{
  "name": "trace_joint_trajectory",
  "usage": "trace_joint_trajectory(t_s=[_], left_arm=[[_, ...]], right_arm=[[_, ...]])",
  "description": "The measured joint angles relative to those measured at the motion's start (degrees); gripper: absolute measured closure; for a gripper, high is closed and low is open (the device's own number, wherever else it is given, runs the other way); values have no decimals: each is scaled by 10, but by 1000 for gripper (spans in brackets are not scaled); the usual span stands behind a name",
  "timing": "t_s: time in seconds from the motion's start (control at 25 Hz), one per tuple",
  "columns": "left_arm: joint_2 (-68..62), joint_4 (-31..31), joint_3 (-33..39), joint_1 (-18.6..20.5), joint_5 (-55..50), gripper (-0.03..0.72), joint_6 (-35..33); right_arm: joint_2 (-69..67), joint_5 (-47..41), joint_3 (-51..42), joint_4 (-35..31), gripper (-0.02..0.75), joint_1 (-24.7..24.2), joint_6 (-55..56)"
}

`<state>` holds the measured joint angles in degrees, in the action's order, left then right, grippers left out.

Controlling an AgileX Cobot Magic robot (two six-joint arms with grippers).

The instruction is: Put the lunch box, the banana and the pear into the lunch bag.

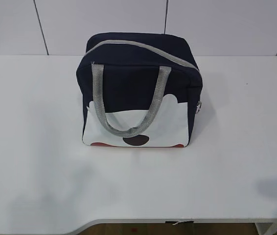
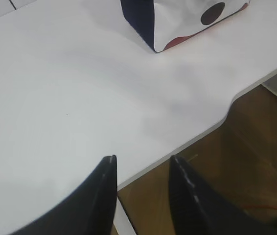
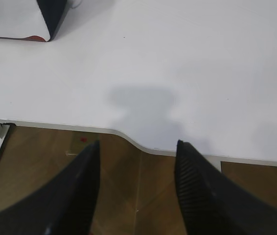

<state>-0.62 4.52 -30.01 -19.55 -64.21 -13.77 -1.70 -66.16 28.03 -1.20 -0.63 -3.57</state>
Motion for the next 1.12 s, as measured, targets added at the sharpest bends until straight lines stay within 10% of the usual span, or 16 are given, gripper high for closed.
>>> trace_joint_trajectory(t_s=[0.56,1.12], left_arm=[[0,0,0,132,0,433,0],[0,0,0,144,0,448,0]], right_arm=[[0,0,0,0,339,0,0],[0,0,0,0,339,0,0]])
